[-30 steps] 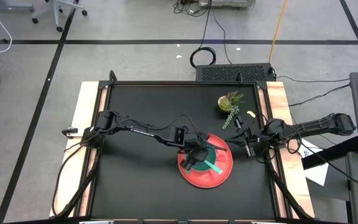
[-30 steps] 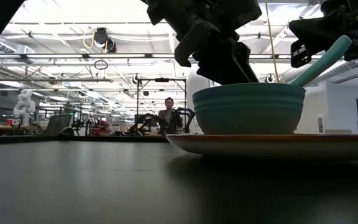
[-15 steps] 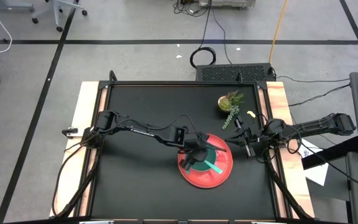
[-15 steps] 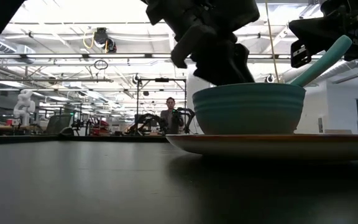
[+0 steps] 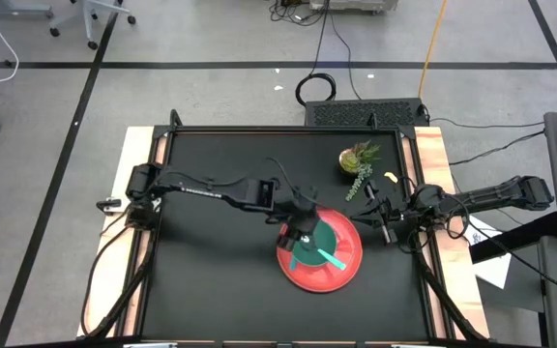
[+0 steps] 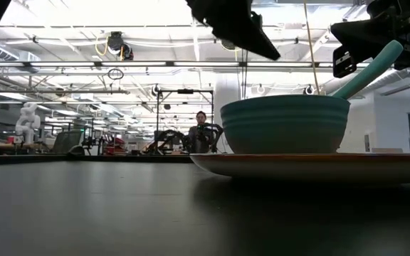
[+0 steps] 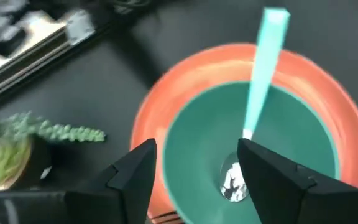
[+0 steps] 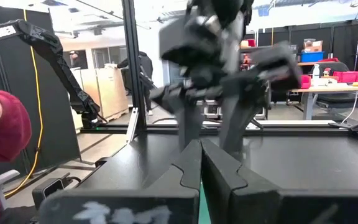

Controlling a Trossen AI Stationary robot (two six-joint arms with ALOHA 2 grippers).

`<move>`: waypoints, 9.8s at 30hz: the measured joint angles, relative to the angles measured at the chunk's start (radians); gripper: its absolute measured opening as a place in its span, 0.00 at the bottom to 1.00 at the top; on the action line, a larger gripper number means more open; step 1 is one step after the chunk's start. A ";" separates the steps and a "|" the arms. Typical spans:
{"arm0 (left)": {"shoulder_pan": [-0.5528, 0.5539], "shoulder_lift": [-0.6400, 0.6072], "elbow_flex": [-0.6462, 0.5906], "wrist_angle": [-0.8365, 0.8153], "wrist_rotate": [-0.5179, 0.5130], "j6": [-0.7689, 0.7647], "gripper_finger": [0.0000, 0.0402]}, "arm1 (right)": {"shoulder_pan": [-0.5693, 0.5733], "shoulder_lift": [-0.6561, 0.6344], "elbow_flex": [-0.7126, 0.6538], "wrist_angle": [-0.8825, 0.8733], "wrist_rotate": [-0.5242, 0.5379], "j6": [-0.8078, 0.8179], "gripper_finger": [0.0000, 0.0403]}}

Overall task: Set table place
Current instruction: Return to Home Position

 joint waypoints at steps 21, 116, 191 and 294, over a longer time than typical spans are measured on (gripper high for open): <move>0.042 -0.035 0.001 -0.089 0.000 -0.059 0.01 | 0.000 0.000 0.000 -0.009 0.000 -0.002 0.00; 0.289 -1.427 -0.957 0.109 0.032 -0.663 0.00 | 0.000 0.004 0.000 0.000 0.000 0.005 0.00; 0.089 -1.812 -1.567 0.390 -0.065 -0.350 0.00 | -0.066 -0.450 0.000 -0.523 -0.043 -0.127 0.00; 0.090 -1.812 -1.567 0.376 -0.057 -0.403 0.08 | -0.065 -0.516 0.000 -0.502 -0.162 -0.096 0.00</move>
